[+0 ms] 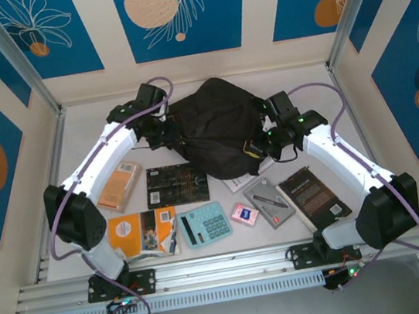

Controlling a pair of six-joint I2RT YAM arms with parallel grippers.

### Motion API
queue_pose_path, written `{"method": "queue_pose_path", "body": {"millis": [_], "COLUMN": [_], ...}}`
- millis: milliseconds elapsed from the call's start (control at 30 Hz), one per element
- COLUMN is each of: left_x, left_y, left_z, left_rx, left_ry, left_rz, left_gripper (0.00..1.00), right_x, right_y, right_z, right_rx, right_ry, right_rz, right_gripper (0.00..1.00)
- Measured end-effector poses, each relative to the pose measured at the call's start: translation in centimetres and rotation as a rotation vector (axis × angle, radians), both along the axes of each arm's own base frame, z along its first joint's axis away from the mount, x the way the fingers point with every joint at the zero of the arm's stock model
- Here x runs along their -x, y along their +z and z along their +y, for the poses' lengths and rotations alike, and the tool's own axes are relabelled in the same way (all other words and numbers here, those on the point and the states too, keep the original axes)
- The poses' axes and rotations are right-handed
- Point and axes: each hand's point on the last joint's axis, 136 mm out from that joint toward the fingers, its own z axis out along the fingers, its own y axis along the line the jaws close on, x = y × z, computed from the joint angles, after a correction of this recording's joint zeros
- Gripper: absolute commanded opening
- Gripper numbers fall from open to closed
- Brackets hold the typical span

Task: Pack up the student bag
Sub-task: Unzip the student bag at the center of the table.

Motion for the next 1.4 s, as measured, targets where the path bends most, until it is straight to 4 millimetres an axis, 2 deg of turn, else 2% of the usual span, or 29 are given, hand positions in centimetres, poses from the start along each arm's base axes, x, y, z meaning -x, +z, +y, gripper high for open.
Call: {"method": "queue_pose_path", "body": {"millis": [133,200,300,367,433,533,567,733,833,967,1067,1133,1233,1400], "left_x": [1.2,2.6,4.6,5.7,6.9,9.0,9.6,12.3,13.0,13.2,13.1,13.0,12.0,10.4], "left_y": [2.9,4.1,4.3,3.8,2.7,0.3,-0.5,-4.1,-5.1,-5.1,-4.9,-4.1,-1.7,2.2], "left_z": [1.3,2.1,3.1,3.7,4.1,4.6,4.7,5.0,5.0,4.9,5.2,5.3,5.5,4.8], "left_rx": [0.009,0.023,0.031,0.026,0.021,0.005,-0.003,-0.045,-0.054,-0.055,-0.079,-0.096,-0.127,-0.187], "left_ry": [0.02,0.031,0.042,0.045,0.048,0.043,0.039,0.02,0.018,0.012,0.007,0.002,-0.006,-0.074], "left_rz": [-0.071,-0.1,-0.102,-0.085,-0.058,0.001,0.019,0.103,0.126,0.125,0.116,0.106,0.055,-0.067], "left_gripper": [0.0,0.0,0.0,0.0,0.0,0.0,0.0,0.0,0.0,0.02,0.25,0.34,0.42,0.55], "right_x": [-0.3,0.0,0.7,1.4,2.0,3.0,3.2,3.4,3.3,3.2,3.1,3.0,3.1,2.9], "right_y": [1.1,1.1,0.7,0.1,-0.6,-1.8,-2.2,-3.9,-4.7,-5.4,-6.2,-6.9,-7.9,-7.8], "right_z": [1.2,1.8,2.5,3.0,3.3,3.1,2.8,0.3,-1.1,-2.0,-1.8,-1.5,-1.2,-1.0], "right_rx": [-0.018,-0.04,-0.069,-0.082,-0.082,-0.058,-0.045,0.053,0.092,0.111,0.101,0.089,0.079,0.065], "right_ry": [0.059,0.085,0.117,0.141,0.155,0.157,0.143,0.053,-0.004,-0.043,-0.047,-0.051,-0.055,-0.053], "right_rz": [-0.074,-0.089,-0.087,-0.071,-0.052,-0.022,-0.009,0.048,0.074,0.1,0.125,0.146,0.18,0.173], "right_gripper": [0.0,0.01,0.03,0.07,0.2,0.5,0.55,0.69,0.7,0.67,0.61,0.57,0.53,0.52]}}
